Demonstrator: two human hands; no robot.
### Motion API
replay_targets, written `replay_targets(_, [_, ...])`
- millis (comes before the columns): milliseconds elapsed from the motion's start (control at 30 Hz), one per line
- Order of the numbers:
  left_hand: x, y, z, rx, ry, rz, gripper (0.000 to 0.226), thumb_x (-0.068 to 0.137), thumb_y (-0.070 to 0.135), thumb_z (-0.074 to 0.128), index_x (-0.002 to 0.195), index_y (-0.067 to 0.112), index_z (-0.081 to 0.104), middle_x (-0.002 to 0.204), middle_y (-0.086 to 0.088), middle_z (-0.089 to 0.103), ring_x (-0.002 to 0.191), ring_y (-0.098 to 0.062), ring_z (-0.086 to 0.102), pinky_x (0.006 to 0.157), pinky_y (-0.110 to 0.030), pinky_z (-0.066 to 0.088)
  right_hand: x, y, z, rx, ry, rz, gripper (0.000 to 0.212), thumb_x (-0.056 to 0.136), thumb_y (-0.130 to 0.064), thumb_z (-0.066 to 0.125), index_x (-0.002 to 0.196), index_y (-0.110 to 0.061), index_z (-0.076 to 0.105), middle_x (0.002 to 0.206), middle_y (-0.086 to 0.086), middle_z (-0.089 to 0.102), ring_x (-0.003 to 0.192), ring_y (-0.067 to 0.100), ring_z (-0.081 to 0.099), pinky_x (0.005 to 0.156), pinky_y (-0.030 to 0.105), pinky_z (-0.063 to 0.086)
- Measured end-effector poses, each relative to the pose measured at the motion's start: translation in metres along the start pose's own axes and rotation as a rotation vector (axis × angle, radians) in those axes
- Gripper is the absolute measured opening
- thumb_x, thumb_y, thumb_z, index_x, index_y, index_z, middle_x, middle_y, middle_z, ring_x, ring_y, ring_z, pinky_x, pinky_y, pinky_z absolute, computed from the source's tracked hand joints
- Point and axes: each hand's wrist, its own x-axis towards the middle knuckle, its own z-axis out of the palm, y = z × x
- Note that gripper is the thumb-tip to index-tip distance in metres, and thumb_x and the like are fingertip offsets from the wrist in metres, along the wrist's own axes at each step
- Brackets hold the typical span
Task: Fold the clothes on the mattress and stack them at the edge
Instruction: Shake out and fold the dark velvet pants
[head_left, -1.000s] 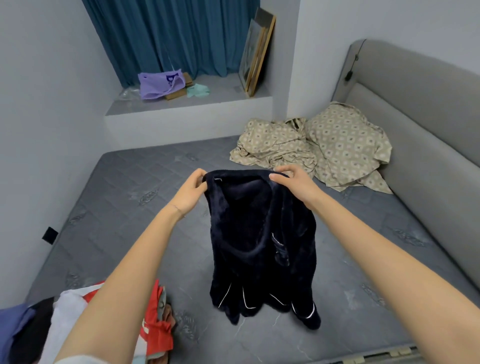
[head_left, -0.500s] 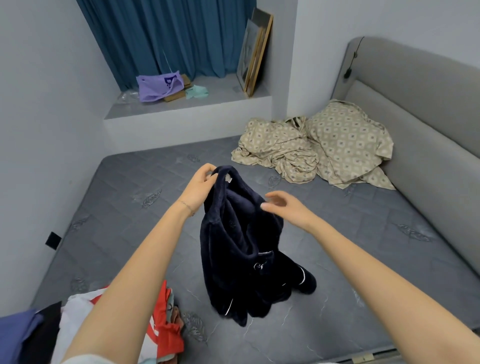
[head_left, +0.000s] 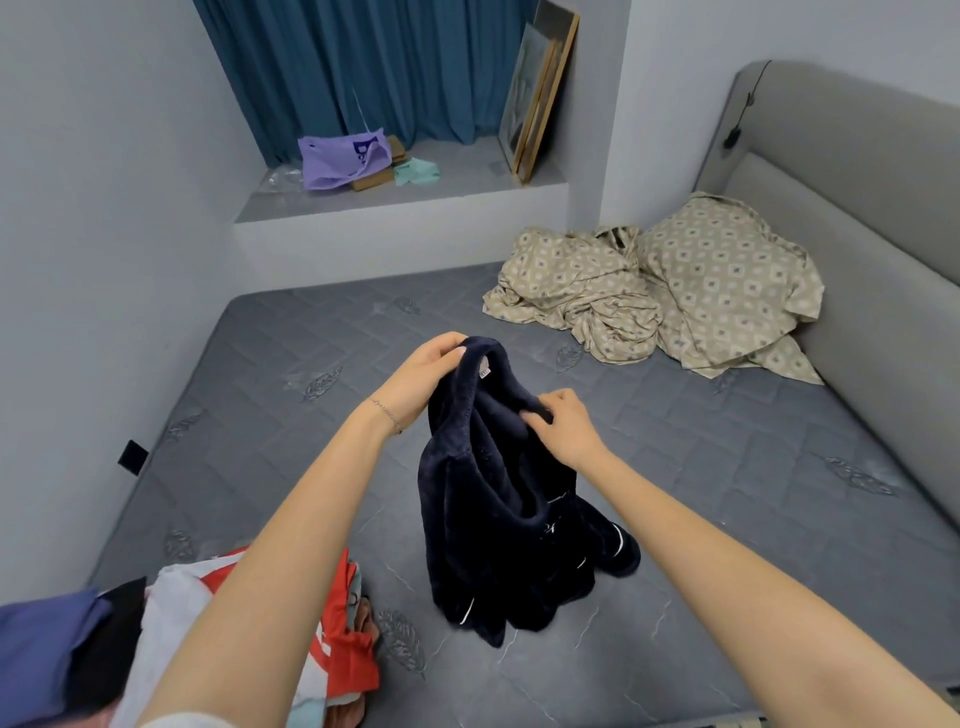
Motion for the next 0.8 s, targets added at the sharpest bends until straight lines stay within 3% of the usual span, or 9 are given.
replay_targets(67, [0.002,-0.009,-0.005,0.031,0.086,-0.017,0.019,0.100,0.027,0.047,0.102,0.021,0.065,0.095,0.007,0.069,0.089,-0.006,0.063,0.077,-0.019,0.049,0.000,0.000,-0.004,0.031,-0.003,0.013,0.020,0.098,-0.028,0.051,0.091,-0.010,0.059,0.090,0.006,0.057,0.081,0.022,0.054,0.066,0.030,0.042])
replay_targets(133, [0.004,-0.023,-0.009,0.054,0.194,-0.053,0.019,0.100,0.026,0.047,0.101,0.020,0.065,0.097,0.006,0.069,0.093,-0.007,0.062,0.081,-0.021,0.048,-0.001,0.003,-0.012,0.093,-0.068,0.060,0.023,0.098,-0.031,0.051,0.098,-0.011,0.063,0.087,0.006,0.063,0.077,0.022,0.059,0.052,0.025,0.044])
replay_targets(200, [0.006,-0.038,-0.010,0.084,0.267,-0.101,0.019,0.099,0.026,0.046,0.097,0.022,0.064,0.092,0.010,0.067,0.088,-0.006,0.061,0.075,-0.019,0.046,-0.003,0.006,-0.019,0.172,-0.143,0.100,0.025,0.097,-0.034,0.052,0.101,-0.013,0.066,0.082,0.004,0.064,0.073,0.019,0.059,0.045,0.022,0.043])
replay_targets(300, [0.005,-0.058,-0.007,0.106,0.338,-0.157,0.018,0.100,0.023,0.045,0.096,0.020,0.062,0.087,0.009,0.062,0.075,0.003,0.057,0.064,-0.012,0.043,-0.004,0.003,-0.027,0.347,-0.160,0.154,0.023,0.096,-0.038,0.054,0.093,-0.019,0.067,0.068,-0.009,0.063,0.064,0.011,0.055,0.050,0.020,0.040])
replay_targets(400, [0.002,-0.075,0.000,0.115,0.375,-0.202,0.020,0.100,0.015,0.046,0.104,0.007,0.064,0.090,0.001,0.064,0.075,0.002,0.058,0.057,-0.003,0.042,-0.002,-0.005,-0.035,0.491,-0.175,0.157,0.034,0.094,-0.042,0.057,0.101,-0.012,0.070,0.087,0.001,0.073,0.076,0.013,0.066,0.065,0.023,0.049])
replay_targets(533, [-0.005,-0.099,0.018,0.150,0.274,-0.324,0.028,0.102,0.010,0.038,0.120,0.000,0.057,0.102,-0.008,0.062,0.090,-0.018,0.054,0.067,-0.017,0.045,0.001,-0.020,-0.045,0.589,-0.178,0.116,0.032,0.092,-0.037,0.061,0.100,-0.008,0.071,0.096,0.008,0.075,0.080,0.013,0.072,0.062,0.017,0.053])
replay_targets(600, [-0.005,-0.107,0.028,0.123,0.189,-0.384,0.031,0.104,0.015,0.033,0.126,0.005,0.053,0.110,-0.008,0.060,0.093,-0.018,0.055,0.074,-0.020,0.045,0.002,-0.025,-0.048,0.586,-0.171,0.096,0.035,0.092,-0.037,0.062,0.102,-0.004,0.070,0.098,0.010,0.074,0.081,0.014,0.071,0.063,0.018,0.054])
replay_targets(700, [-0.006,-0.112,0.039,0.014,0.040,-0.552,0.033,0.101,0.037,0.038,0.112,0.019,0.063,0.108,0.001,0.064,0.092,-0.011,0.060,0.073,-0.017,0.046,0.006,-0.027,-0.056,0.584,-0.134,0.083,0.045,0.091,-0.038,0.062,0.106,0.004,0.065,0.103,0.018,0.071,0.083,0.018,0.068,0.074,0.026,0.054])
replay_targets(800, [-0.014,-0.139,0.041,0.036,-0.128,-0.578,0.047,0.094,0.061,0.039,0.130,0.037,0.055,0.131,0.016,0.058,0.120,-0.003,0.053,0.104,-0.029,0.039,0.010,-0.023,-0.066,0.581,-0.074,0.091,0.055,0.090,-0.041,0.063,0.107,0.011,0.059,0.099,0.023,0.068,0.085,0.023,0.063,0.084,0.037,0.050])
